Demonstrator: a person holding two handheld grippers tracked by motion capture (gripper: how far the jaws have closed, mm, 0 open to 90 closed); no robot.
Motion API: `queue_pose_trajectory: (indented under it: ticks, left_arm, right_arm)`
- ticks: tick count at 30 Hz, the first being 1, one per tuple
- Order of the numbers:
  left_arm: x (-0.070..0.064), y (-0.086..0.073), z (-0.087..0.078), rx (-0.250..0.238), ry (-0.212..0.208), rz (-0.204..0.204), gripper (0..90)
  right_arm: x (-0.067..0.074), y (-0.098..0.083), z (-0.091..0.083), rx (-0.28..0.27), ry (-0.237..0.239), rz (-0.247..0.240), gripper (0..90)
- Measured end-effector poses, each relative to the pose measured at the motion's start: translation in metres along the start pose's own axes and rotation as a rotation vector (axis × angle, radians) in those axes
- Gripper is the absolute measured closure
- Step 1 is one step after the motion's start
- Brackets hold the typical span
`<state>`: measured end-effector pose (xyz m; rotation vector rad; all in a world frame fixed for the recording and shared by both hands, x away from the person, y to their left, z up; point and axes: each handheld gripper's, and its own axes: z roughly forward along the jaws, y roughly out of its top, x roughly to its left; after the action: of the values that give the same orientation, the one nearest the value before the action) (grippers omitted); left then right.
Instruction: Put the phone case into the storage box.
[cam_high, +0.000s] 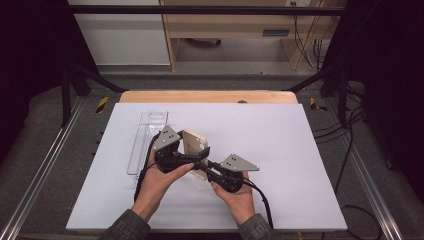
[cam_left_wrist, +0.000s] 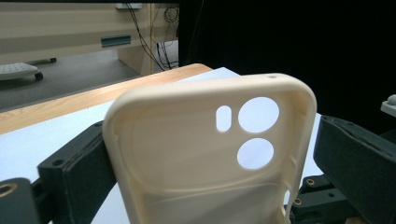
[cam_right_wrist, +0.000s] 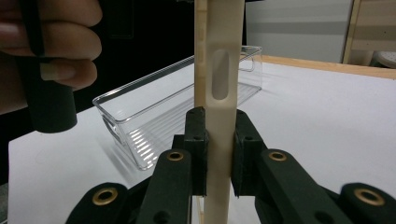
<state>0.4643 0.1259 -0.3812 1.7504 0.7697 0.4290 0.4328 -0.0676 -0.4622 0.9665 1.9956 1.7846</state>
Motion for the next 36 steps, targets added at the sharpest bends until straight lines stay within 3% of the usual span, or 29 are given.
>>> queue_pose_trajectory:
  ticks: [18,26,32,33,36]
  left_arm:
    - [0.004,-0.002,-0.004,0.012,0.022,-0.024,10.1]
    - [0.002,-0.001,-0.006,0.003,0.036,-0.003,11.0]
    - [0.005,0.003,-0.011,-0.023,0.058,0.004,11.3]
    - [0.005,0.004,-0.012,-0.025,0.063,0.007,11.3]
    - [0.008,0.008,-0.015,-0.038,0.082,0.012,11.3]
  right_arm:
    - [0.003,-0.003,0.004,0.014,-0.008,-0.001,79.4]
    - [0.004,-0.002,0.005,0.015,0.001,-0.003,78.6]
    - [0.003,0.0,0.002,0.044,-0.026,-0.015,49.2]
    - [0.002,0.001,0.0,0.064,-0.041,-0.021,40.0]
    - [0.001,0.002,-0.003,0.073,-0.053,-0.029,33.2]
